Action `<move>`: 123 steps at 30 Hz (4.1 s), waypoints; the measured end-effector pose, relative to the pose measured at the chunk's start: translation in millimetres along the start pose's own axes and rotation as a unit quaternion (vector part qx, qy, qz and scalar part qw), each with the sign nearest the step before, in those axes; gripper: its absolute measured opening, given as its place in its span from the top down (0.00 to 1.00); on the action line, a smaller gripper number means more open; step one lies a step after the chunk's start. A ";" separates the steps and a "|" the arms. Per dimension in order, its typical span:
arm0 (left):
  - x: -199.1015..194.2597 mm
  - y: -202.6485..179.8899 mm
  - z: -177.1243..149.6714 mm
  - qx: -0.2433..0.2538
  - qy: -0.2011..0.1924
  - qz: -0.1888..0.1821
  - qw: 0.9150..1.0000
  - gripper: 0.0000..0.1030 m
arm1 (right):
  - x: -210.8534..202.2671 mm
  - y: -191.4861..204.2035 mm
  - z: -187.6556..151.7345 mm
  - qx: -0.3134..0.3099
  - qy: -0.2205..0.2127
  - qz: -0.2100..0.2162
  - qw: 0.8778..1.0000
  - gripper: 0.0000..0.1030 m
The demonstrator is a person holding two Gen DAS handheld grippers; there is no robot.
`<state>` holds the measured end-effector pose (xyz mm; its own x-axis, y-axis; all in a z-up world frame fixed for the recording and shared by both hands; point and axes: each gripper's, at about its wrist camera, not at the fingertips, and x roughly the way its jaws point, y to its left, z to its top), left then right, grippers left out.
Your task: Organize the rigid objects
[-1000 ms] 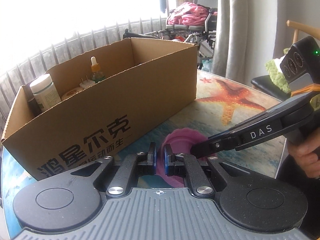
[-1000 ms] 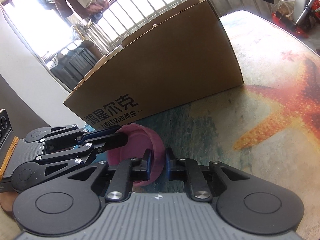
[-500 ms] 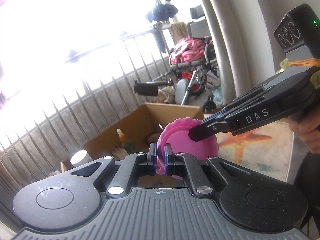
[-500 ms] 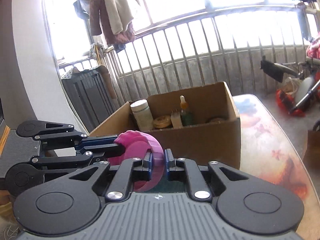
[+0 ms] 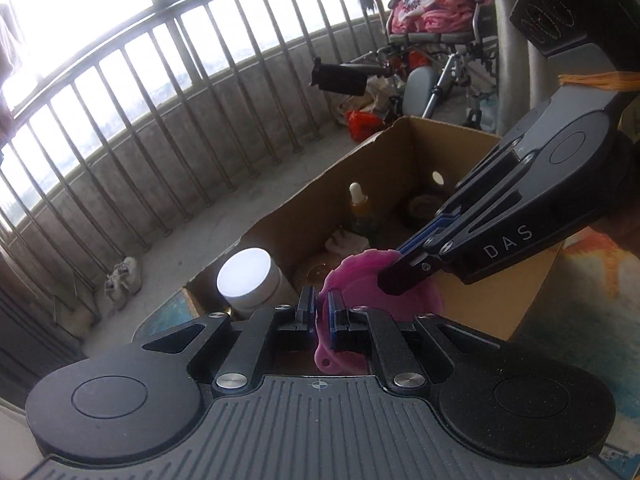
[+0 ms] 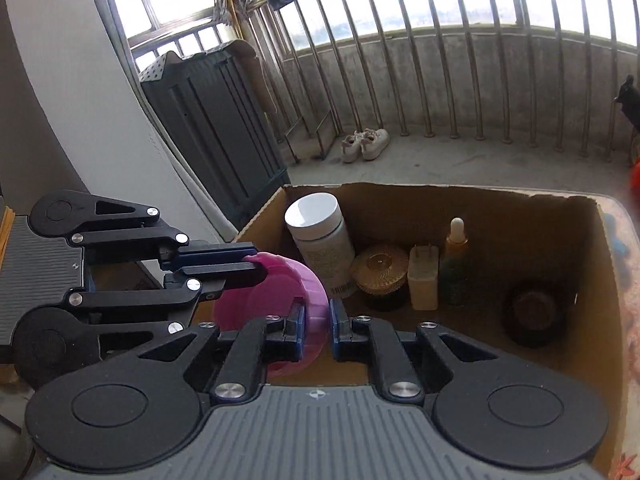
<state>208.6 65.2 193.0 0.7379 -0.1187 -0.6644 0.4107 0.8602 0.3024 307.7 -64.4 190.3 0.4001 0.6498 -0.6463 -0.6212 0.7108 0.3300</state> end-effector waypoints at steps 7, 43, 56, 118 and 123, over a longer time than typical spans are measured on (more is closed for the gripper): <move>65.7 4.9 1.3 0.054 0.150 -0.027 0.987 0.94 | 75.5 -8.5 -7.7 0.030 0.148 -0.020 0.988 0.86; 70.0 11.3 -24.8 -0.012 0.250 -0.077 0.965 0.86 | 8.5 -24.3 -36.1 0.021 0.143 -0.056 0.988 0.81; 18.6 16.9 -26.6 -0.003 0.217 -0.034 0.976 0.69 | -10.0 -37.2 -33.6 0.006 0.109 -0.029 0.994 0.81; -148.6 -25.1 -73.8 -0.142 -0.098 -0.034 0.984 0.34 | -217.0 79.8 -200.0 -0.007 -0.141 -0.002 0.990 0.49; -153.1 -37.4 -85.2 -0.186 -0.133 -0.021 0.973 0.26 | -235.7 101.0 -224.1 0.012 -0.230 -0.075 0.970 0.49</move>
<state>34.6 93.4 225.2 0.8573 -0.2395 -0.4557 0.2574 0.9660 -0.0234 -0.3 -206.1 221.8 0.7475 0.5853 -0.3142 -0.5185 0.8097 0.2751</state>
